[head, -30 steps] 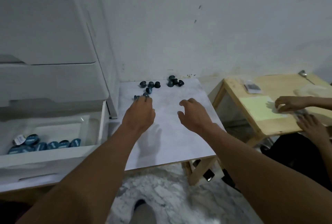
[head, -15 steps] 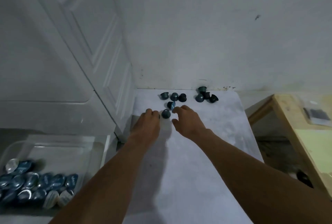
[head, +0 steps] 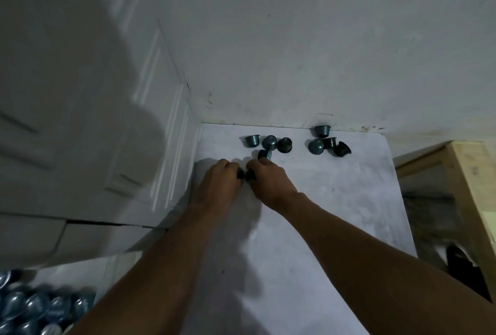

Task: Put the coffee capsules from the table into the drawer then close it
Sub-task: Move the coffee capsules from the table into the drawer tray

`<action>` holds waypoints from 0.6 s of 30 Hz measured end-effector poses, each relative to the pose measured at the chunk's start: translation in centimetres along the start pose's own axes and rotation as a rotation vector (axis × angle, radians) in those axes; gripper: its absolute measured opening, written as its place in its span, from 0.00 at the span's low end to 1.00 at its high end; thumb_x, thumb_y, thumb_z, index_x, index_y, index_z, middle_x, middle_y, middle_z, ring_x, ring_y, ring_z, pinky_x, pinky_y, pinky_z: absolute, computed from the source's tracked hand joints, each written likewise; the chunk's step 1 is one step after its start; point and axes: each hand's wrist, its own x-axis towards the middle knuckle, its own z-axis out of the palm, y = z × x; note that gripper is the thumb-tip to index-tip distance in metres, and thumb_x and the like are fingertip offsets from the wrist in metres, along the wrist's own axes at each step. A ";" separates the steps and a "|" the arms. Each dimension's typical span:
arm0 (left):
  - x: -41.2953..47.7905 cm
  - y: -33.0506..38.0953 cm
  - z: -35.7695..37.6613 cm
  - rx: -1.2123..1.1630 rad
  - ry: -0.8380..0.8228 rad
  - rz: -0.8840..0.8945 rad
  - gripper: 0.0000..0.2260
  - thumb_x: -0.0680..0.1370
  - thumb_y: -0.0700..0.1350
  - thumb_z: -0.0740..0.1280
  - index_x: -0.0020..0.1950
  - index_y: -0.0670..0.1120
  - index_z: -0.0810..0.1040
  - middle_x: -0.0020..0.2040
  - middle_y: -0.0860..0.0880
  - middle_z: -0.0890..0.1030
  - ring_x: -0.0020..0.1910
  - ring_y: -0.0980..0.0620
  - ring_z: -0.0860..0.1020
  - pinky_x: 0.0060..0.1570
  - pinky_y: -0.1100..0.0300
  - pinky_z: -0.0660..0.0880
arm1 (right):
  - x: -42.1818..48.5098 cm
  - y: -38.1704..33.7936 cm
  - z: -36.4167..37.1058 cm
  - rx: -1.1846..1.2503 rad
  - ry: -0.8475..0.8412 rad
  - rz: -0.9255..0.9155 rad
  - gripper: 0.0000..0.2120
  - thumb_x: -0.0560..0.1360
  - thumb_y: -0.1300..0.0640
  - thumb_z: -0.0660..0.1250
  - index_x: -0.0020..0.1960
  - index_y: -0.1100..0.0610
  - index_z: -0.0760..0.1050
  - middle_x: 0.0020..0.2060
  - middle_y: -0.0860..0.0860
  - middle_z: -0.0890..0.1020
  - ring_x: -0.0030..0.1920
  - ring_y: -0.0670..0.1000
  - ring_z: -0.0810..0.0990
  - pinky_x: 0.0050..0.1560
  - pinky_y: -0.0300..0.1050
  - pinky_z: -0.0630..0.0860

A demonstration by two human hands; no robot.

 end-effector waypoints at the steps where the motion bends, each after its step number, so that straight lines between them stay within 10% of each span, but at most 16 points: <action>1: 0.0 0.1 -0.1 -0.007 0.007 -0.008 0.13 0.79 0.46 0.61 0.62 0.45 0.75 0.60 0.45 0.75 0.59 0.47 0.74 0.58 0.57 0.69 | -0.1 0.0 -0.1 0.012 -0.003 0.006 0.06 0.77 0.61 0.59 0.53 0.60 0.72 0.51 0.60 0.75 0.47 0.64 0.77 0.47 0.52 0.75; 9: -4.0 2.5 -2.2 -0.039 0.128 0.012 0.15 0.78 0.45 0.64 0.64 0.43 0.73 0.62 0.44 0.71 0.54 0.47 0.76 0.52 0.61 0.73 | -4.5 0.6 -2.4 0.084 0.059 0.069 0.22 0.72 0.63 0.65 0.65 0.55 0.69 0.56 0.57 0.71 0.49 0.61 0.76 0.51 0.47 0.74; 18: -13.6 7.5 -5.1 -0.052 0.366 0.129 0.20 0.79 0.45 0.63 0.71 0.44 0.67 0.63 0.44 0.74 0.61 0.47 0.72 0.61 0.58 0.67 | -15.4 -0.1 -5.0 0.110 0.394 0.003 0.10 0.73 0.57 0.66 0.54 0.56 0.73 0.49 0.56 0.75 0.46 0.58 0.76 0.43 0.42 0.68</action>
